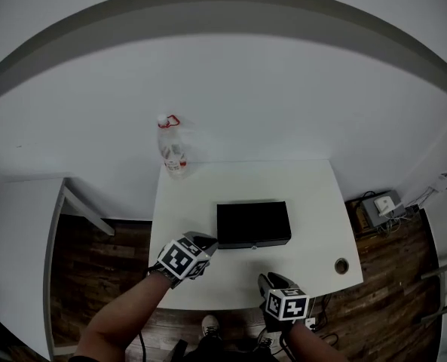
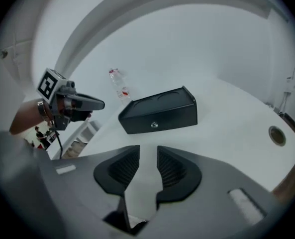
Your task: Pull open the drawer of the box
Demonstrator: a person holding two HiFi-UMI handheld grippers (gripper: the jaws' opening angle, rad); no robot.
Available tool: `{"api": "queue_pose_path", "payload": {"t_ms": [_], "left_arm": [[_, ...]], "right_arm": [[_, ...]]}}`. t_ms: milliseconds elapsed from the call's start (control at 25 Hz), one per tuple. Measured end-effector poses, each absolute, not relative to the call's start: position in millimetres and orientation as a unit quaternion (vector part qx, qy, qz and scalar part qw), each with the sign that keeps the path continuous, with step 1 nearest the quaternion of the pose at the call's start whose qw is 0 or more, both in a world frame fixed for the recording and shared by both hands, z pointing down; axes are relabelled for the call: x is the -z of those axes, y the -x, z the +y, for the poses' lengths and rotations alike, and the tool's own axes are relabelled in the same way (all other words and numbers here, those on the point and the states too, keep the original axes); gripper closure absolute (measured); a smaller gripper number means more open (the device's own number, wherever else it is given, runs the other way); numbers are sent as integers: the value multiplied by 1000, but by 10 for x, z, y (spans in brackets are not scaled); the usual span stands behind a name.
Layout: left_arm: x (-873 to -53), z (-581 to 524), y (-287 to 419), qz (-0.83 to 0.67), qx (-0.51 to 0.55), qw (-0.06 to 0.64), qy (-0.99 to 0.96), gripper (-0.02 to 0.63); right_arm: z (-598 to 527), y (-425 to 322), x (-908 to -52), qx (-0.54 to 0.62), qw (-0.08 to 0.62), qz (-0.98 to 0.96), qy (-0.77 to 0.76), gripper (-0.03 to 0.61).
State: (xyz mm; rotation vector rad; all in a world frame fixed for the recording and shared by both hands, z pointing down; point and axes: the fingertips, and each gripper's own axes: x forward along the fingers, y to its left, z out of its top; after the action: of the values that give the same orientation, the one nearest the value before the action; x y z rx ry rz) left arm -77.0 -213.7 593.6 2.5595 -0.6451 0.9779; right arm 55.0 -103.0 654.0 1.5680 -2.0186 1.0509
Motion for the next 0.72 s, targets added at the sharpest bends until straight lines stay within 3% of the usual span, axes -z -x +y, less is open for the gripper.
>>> {"api": "queue_pose_path", "payload": {"t_ms": [120, 240, 600, 720], "left_arm": [[-6164, -2491, 732, -216, -413, 73, -882, 612], [-6315, -2664, 621, -196, -443, 31, -874, 612], [-6515, -2727, 449, -168, -466, -2, -869, 612], [-6517, -2755, 453, -175, -452, 39, -874, 612]], "right_arm": [[-1353, -532, -6704, -362, 210, -699, -580, 457], [-1579, -497, -6813, -350, 225, -691, -591, 446], [-1997, -425, -6923, -337, 241, -676, -609, 433], [-2058, -435, -6982, -342, 249, -667, -613, 437]]}}
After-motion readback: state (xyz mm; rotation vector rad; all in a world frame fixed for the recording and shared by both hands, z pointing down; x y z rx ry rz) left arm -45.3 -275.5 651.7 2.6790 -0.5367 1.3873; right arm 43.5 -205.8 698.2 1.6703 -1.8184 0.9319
